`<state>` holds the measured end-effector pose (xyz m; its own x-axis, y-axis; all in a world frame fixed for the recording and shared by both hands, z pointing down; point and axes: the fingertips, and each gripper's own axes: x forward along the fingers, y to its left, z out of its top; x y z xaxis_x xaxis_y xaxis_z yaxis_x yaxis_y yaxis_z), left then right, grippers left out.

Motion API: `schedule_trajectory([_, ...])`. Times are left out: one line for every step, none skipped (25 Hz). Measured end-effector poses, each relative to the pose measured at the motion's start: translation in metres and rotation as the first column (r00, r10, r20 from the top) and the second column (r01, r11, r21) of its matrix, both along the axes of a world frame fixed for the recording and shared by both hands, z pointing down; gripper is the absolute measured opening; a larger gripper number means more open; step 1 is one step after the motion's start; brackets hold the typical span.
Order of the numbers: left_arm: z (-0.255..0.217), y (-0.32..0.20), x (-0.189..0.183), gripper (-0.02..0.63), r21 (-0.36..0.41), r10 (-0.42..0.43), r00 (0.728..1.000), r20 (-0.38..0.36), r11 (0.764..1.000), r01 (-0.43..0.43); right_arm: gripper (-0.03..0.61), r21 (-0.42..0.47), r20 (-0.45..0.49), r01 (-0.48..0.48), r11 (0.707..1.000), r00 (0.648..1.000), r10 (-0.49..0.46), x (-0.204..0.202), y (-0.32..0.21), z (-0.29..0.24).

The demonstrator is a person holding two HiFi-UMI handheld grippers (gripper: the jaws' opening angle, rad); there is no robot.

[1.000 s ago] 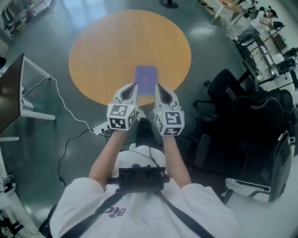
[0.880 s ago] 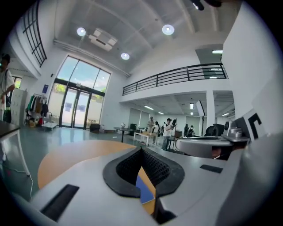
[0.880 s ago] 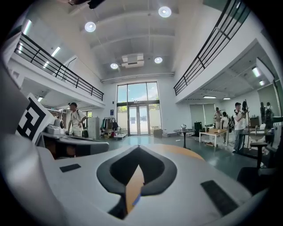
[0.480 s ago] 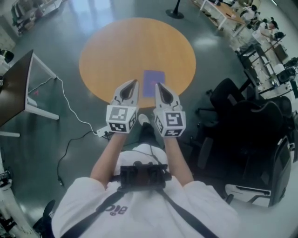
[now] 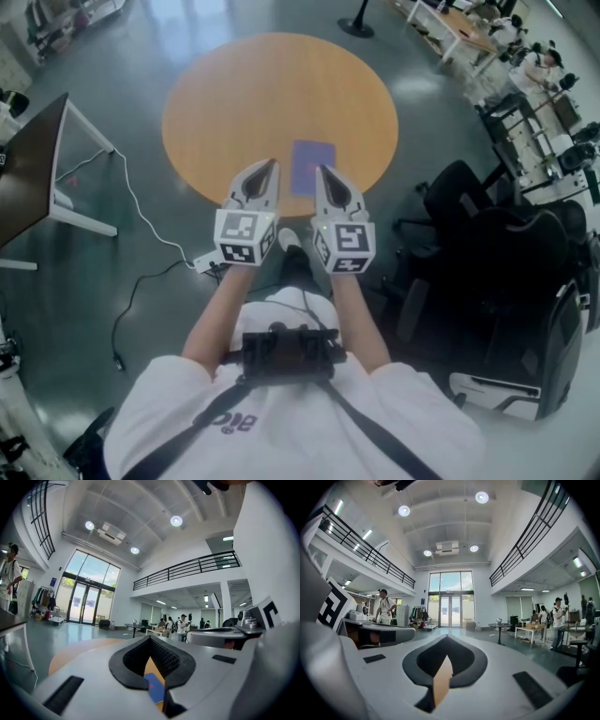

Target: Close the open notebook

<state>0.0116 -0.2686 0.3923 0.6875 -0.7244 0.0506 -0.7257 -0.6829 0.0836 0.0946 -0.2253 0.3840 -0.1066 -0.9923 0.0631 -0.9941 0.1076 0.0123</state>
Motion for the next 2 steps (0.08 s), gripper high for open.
schedule_trajectory([0.0002,-0.0015,0.0000,0.012,-0.002,-0.003,1.000,0.001,1.000,0.003,0.015,-0.001,-0.002,-0.002,1.000,1.000,0.002,0.0011,-0.0017,0.0008])
schedule_trajectory([0.0005,-0.0030,0.0000,0.012,-0.005,-0.006,1.000,0.001,1.000,0.006,0.015,-0.003,-0.004,-0.003,1.000,1.000,0.003,0.0022,-0.0035,0.0018])
